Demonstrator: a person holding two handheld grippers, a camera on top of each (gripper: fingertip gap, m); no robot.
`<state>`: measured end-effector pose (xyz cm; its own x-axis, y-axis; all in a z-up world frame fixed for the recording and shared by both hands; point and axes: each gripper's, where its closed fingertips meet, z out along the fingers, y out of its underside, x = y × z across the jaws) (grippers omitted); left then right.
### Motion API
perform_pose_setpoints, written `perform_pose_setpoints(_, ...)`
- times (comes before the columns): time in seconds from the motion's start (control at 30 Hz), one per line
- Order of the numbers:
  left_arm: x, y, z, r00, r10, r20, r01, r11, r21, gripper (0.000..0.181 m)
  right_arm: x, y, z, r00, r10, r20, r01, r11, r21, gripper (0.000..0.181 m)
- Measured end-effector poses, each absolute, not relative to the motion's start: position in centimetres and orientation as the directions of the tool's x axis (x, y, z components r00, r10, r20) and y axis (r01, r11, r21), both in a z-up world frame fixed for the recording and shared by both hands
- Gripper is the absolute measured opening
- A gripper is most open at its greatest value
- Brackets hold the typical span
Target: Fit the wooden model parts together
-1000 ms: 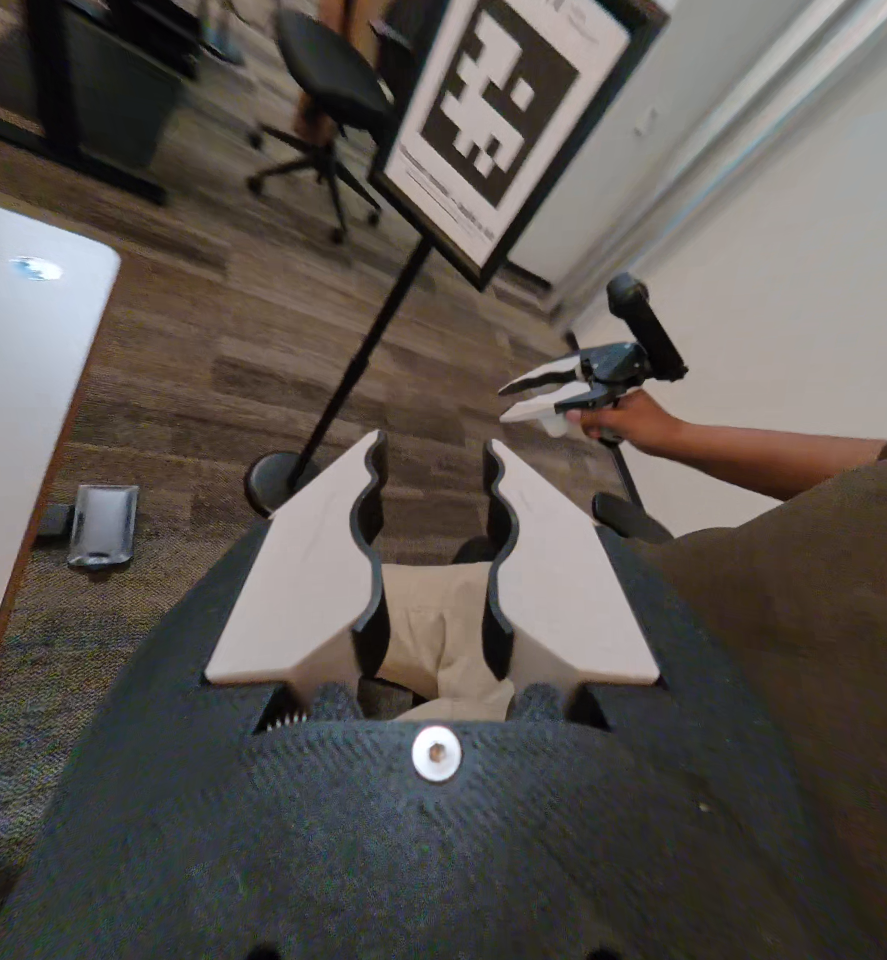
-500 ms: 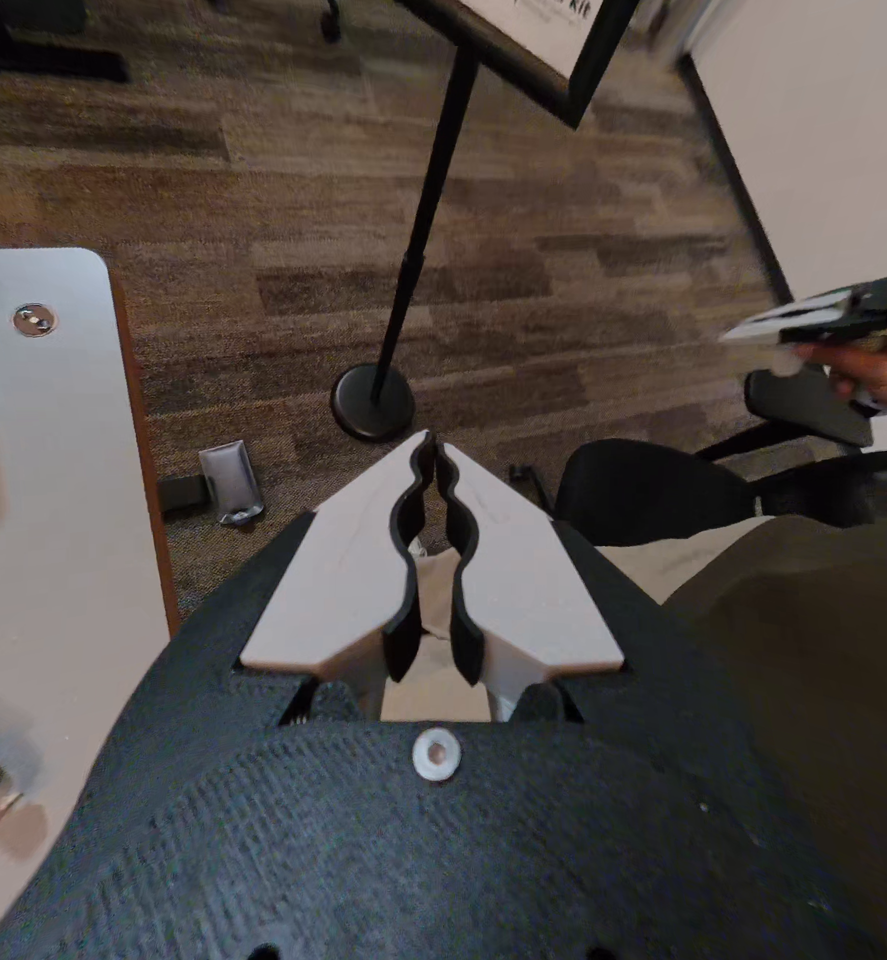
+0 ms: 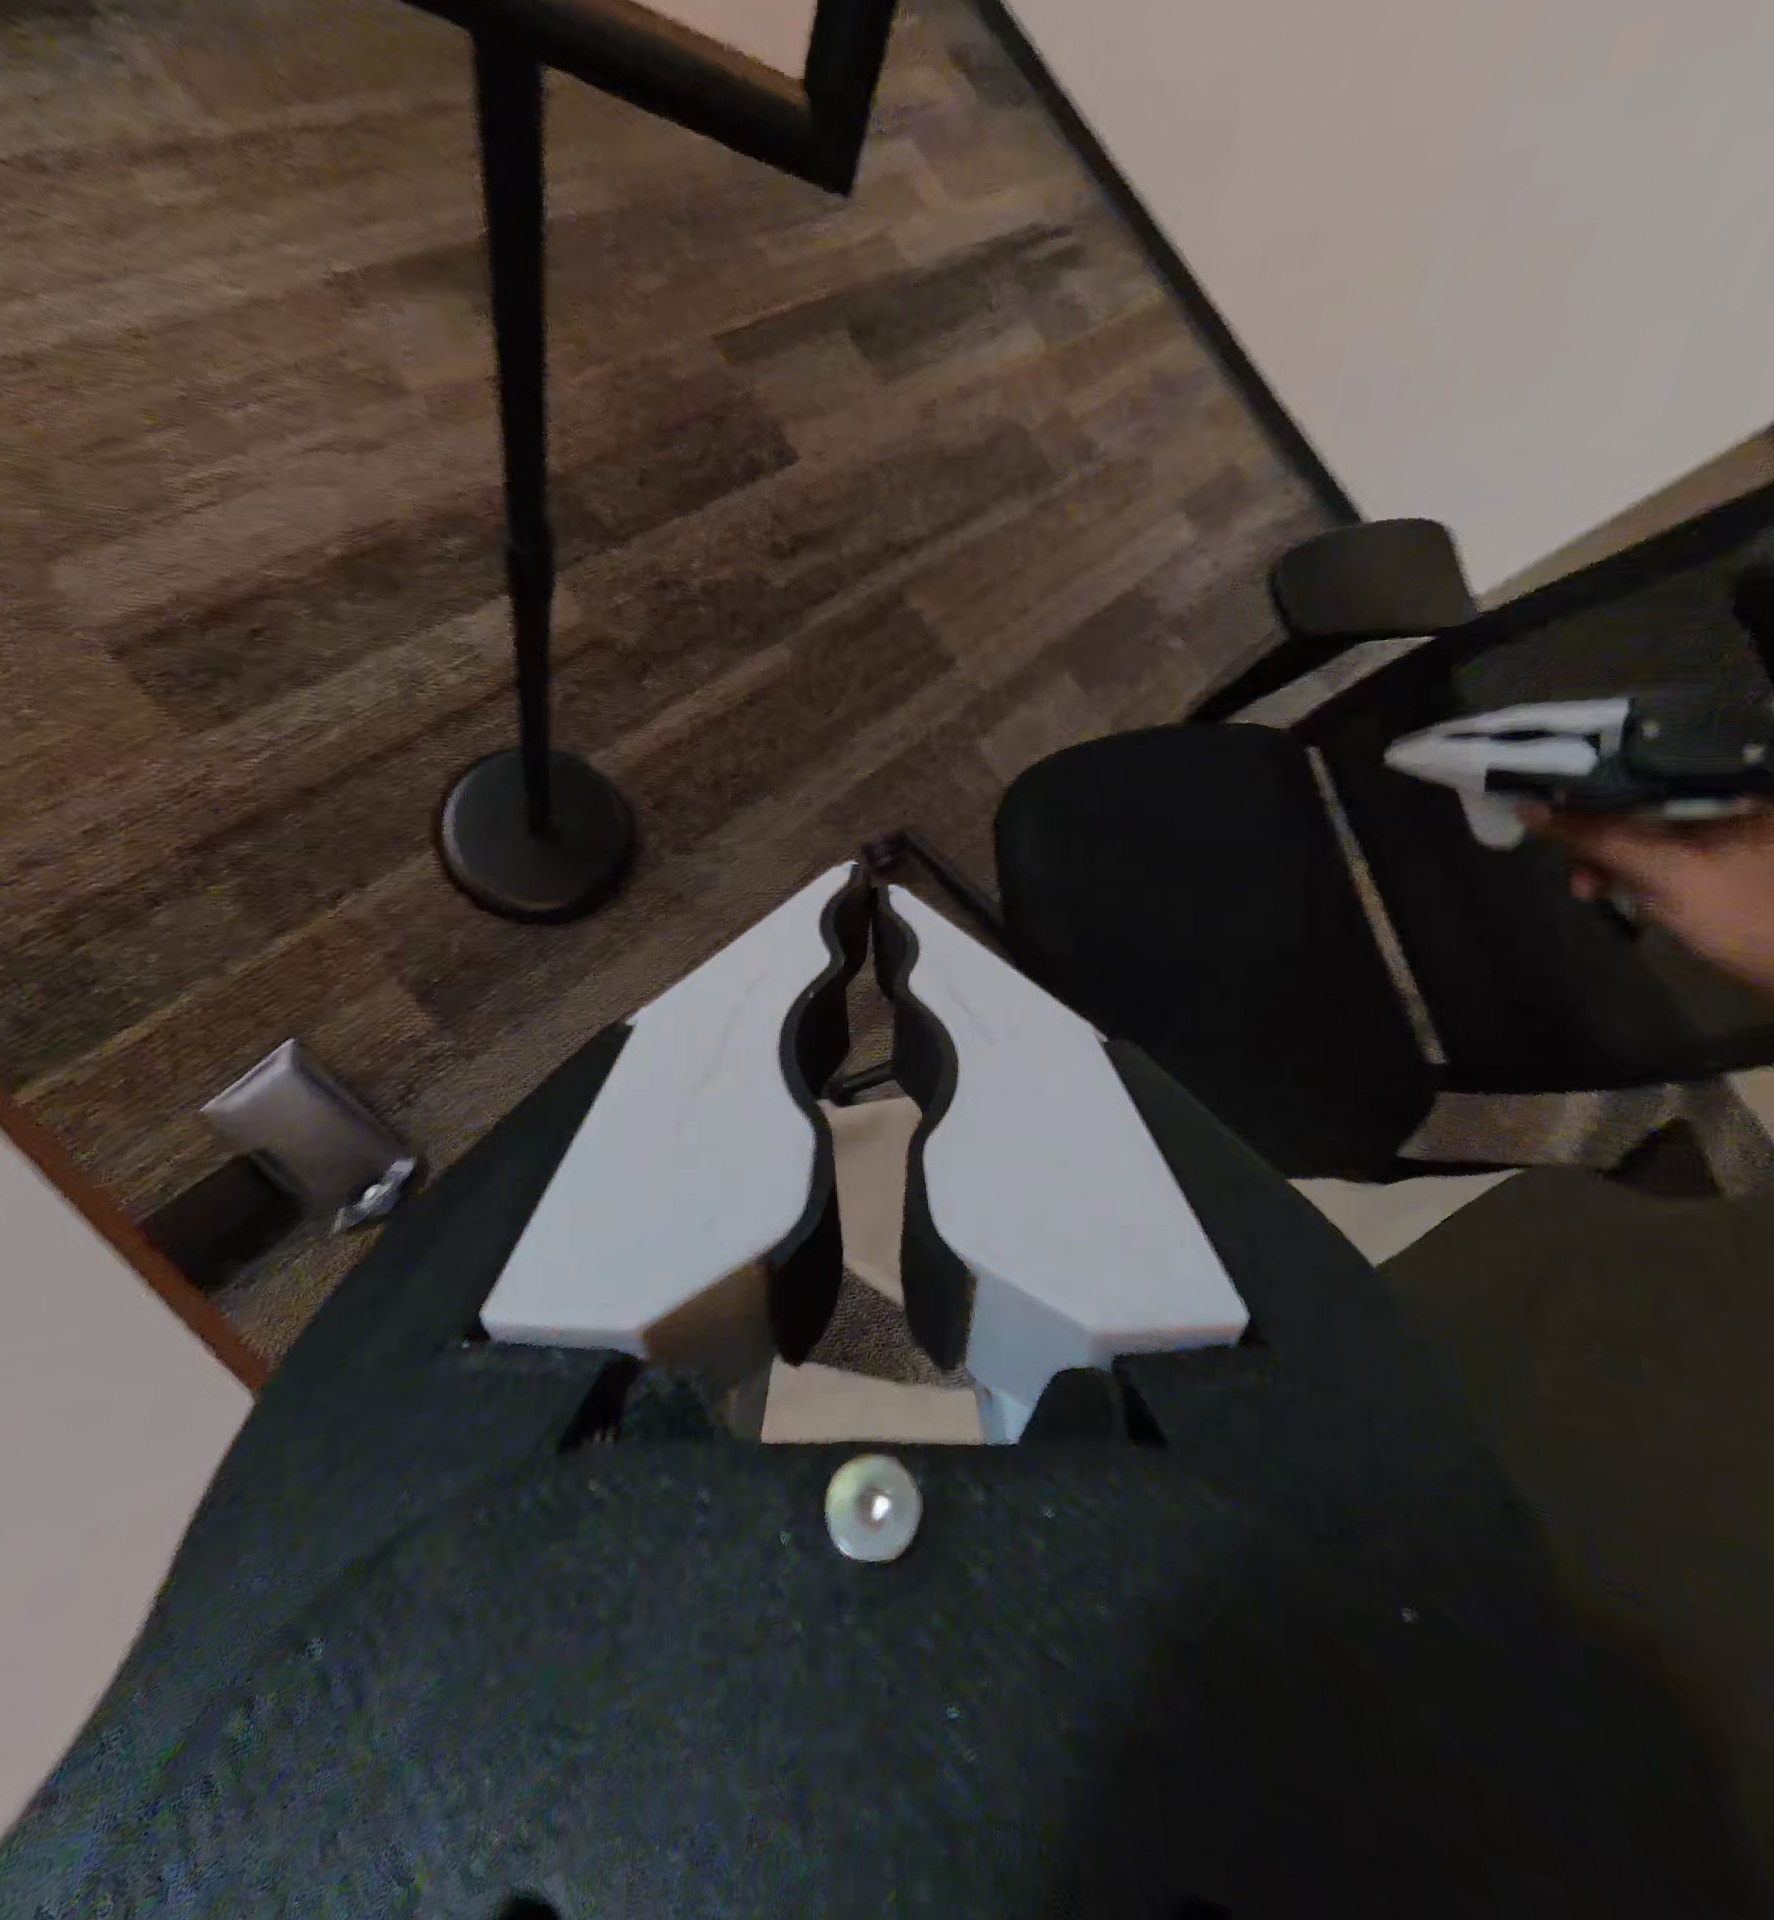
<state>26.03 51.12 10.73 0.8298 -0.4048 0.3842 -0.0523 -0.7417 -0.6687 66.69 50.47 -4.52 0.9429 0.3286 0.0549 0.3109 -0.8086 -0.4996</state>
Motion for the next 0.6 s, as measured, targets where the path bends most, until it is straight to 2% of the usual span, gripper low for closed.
perform_pose_setpoints(0.03,25.9,51.1,10.9,0.811,-0.428,0.399,-0.054,-0.734,-0.678,0.0,66.9,47.5,-3.6,0.964,0.263,0.046,0.249,-0.823,-0.511,0.003)
perform_pose_setpoints(0.13,24.7,50.4,10.8,0.788,-0.483,0.382,-0.094,-0.707,-0.701,0.0,67.5,38.3,-2.2,1.0,-0.016,0.008,-0.01,-0.857,-0.515,0.015)
perform_pose_setpoints(0.2,24.1,49.6,10.3,0.779,-0.504,0.373,-0.11,-0.695,-0.71,0.0,66.8,33.5,-1.7,0.97,-0.239,-0.051,-0.229,-0.813,-0.536,0.02)
perform_pose_setpoints(0.3,24.3,48.2,9.8,0.753,-0.51,0.415,-0.1,-0.712,-0.695,0.0,62.8,31.5,-1.1,0.895,-0.408,-0.182,-0.431,-0.678,-0.596,0.012)
perform_pose_setpoints(0.37,25.2,47.8,10.3,0.726,-0.524,0.446,-0.085,-0.711,-0.698,0.0,59.6,32.7,-0.9,0.958,-0.251,-0.142,-0.283,-0.726,-0.626,0.0)
perform_pose_setpoints(0.43,26.2,47.8,10.6,0.707,-0.551,0.444,-0.102,-0.7,-0.707,0.0,59.3,34.3,-0.8,0.985,-0.174,-0.02,-0.147,-0.76,-0.633,0.0)
perform_pose_setpoints(0.5,27.4,48.2,11.2,0.685,-0.585,0.435,-0.127,-0.683,-0.72,0.0,56.7,37.7,-0.2,0.981,-0.112,-0.157,-0.189,-0.709,-0.68,0.0)
perform_pose_setpoints(0.6,28.5,49.0,13.3,0.663,-0.624,0.413,-0.148,-0.65,-0.745,0.0,51.4,41.6,0.5,0.938,0.041,-0.345,-0.2,-0.748,-0.632,0.001)
